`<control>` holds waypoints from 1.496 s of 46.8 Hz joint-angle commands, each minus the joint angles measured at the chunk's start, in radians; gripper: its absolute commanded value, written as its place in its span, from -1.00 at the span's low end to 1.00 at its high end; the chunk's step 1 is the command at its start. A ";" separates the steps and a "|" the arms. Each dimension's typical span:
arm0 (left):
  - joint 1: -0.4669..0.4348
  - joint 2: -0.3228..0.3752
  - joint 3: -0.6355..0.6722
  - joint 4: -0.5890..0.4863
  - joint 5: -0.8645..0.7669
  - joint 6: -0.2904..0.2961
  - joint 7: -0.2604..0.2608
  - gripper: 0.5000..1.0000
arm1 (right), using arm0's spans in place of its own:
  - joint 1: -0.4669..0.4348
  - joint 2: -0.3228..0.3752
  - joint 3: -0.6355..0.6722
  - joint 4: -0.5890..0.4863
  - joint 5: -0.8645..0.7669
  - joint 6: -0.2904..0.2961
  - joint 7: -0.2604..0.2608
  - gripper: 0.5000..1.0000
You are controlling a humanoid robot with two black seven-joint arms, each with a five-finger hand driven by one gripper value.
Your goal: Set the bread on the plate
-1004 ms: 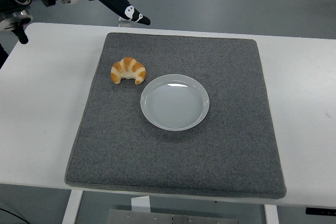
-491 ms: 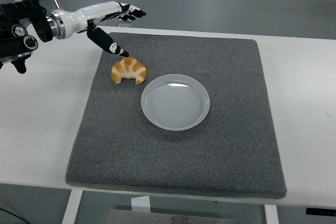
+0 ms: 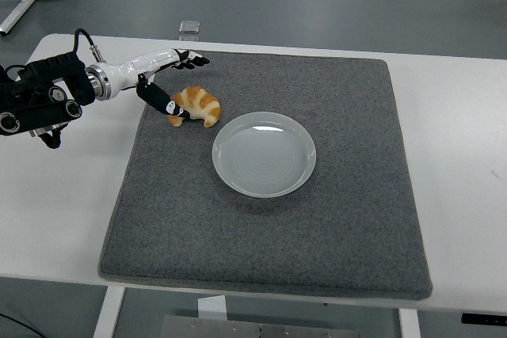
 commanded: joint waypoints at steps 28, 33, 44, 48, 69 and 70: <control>0.096 -0.126 -0.048 0.175 -0.008 0.009 -0.021 0.95 | 0.000 0.000 0.000 0.000 -0.001 0.000 0.000 0.81; 0.097 -0.128 -0.056 0.180 -0.011 0.009 -0.021 0.95 | -0.002 0.000 -0.002 0.000 -0.001 0.000 0.000 0.81; 0.108 -0.141 -0.064 0.185 -0.013 0.011 -0.021 0.93 | -0.002 0.000 -0.002 0.000 -0.001 0.000 0.000 0.81; 0.109 -0.143 -0.064 0.185 -0.015 0.011 -0.021 0.93 | -0.002 0.000 -0.002 0.000 -0.001 0.000 0.000 0.81; 0.128 -0.181 -0.060 0.240 -0.002 0.011 -0.021 0.59 | -0.003 0.000 -0.002 0.000 -0.002 -0.002 0.000 0.82; 0.128 -0.181 -0.060 0.240 -0.002 0.011 -0.021 0.56 | -0.003 0.000 -0.002 0.000 -0.002 -0.002 0.000 0.82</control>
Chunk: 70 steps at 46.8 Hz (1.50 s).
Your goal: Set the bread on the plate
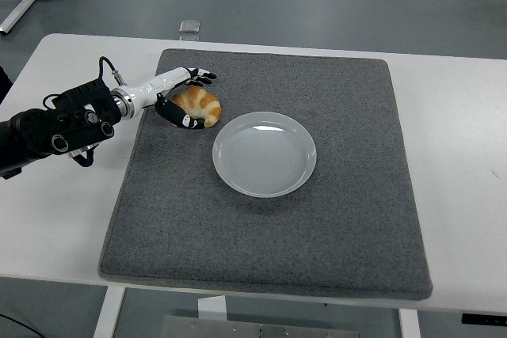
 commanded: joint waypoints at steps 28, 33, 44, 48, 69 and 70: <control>-0.025 0.003 -0.003 -0.002 0.004 -0.002 -0.001 -1.00 | 0.000 0.000 0.000 0.000 0.000 0.000 0.000 0.81; -0.038 0.008 -0.002 -0.002 0.004 -0.002 -0.009 -1.00 | 0.000 0.000 0.000 0.000 0.000 0.000 0.000 0.81; -0.048 0.012 -0.005 -0.002 -0.007 0.000 -0.020 -1.00 | 0.000 0.000 0.000 0.000 0.002 0.000 0.000 0.81; -0.048 0.014 -0.006 -0.002 -0.010 0.000 -0.020 -1.00 | 0.000 0.000 0.000 0.000 0.002 0.000 0.000 0.81; -0.237 0.193 0.008 -0.011 0.005 -0.037 -0.017 -1.00 | 0.002 0.000 0.002 0.000 0.003 0.002 0.000 0.81; -0.252 0.202 0.009 -0.011 0.005 -0.049 -0.017 -1.00 | 0.002 0.000 0.002 0.000 0.002 0.002 0.000 0.81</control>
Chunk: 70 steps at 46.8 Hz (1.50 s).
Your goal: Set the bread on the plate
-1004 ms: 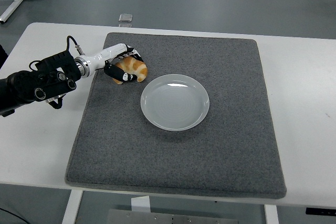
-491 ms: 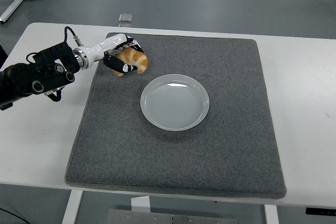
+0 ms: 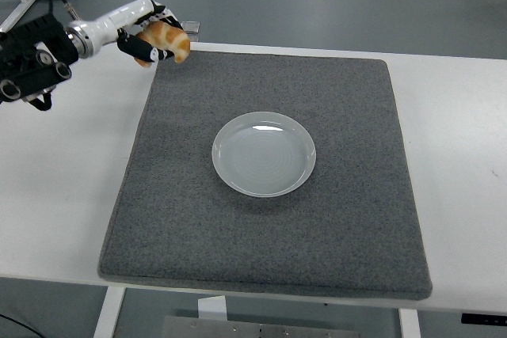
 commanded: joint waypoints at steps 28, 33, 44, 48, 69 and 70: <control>-0.402 -0.001 0.001 -0.141 0.000 -0.143 0.017 -1.00 | 0.000 0.000 0.001 0.000 0.000 0.000 0.000 0.82; -0.436 -0.006 0.001 -0.190 0.000 -0.141 0.030 -1.00 | 0.000 0.000 -0.001 0.000 0.000 0.000 0.000 0.82; -0.484 0.004 -0.005 -0.333 0.003 -0.143 0.030 -1.00 | 0.000 0.000 -0.001 0.000 0.000 0.000 0.000 0.81; -0.490 0.004 -0.008 -0.383 0.004 -0.138 0.030 -1.00 | 0.000 0.000 0.001 0.000 0.001 -0.002 0.000 0.81; -0.374 -0.039 -0.010 -0.514 0.135 0.048 0.022 -1.00 | 0.000 0.000 0.001 0.000 0.001 0.000 0.000 0.81; -0.363 -0.042 -0.010 -0.514 0.135 0.052 0.020 -1.00 | 0.000 0.000 0.001 0.000 0.001 0.000 0.000 0.82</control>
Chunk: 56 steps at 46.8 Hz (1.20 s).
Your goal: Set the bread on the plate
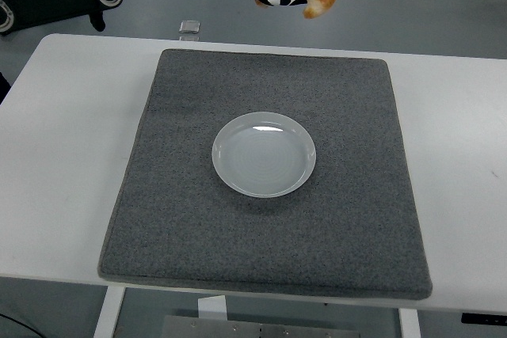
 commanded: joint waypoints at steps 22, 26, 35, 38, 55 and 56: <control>0.248 -0.093 -0.003 0.016 0.053 0.100 -0.011 -1.00 | 0.000 0.000 0.000 0.000 -0.001 -0.002 0.000 0.81; 0.292 -0.105 -0.007 0.036 0.054 0.106 -0.011 -1.00 | 0.000 0.000 0.000 0.000 -0.001 0.000 0.000 0.81; 0.378 -0.113 -0.015 0.056 0.088 0.106 -0.011 -1.00 | 0.000 0.000 0.000 0.000 0.000 0.000 0.000 0.81; 0.402 -0.116 -0.015 0.072 0.102 0.107 -0.012 -1.00 | 0.000 0.000 0.000 0.000 0.000 0.000 0.000 0.81; 0.505 -0.130 -0.015 0.090 0.112 0.141 -0.012 -1.00 | 0.000 0.000 0.000 0.000 0.000 0.000 0.000 0.81; 0.511 -0.130 -0.015 0.092 0.112 0.141 -0.012 -1.00 | 0.000 0.000 0.000 0.000 0.000 0.000 0.000 0.81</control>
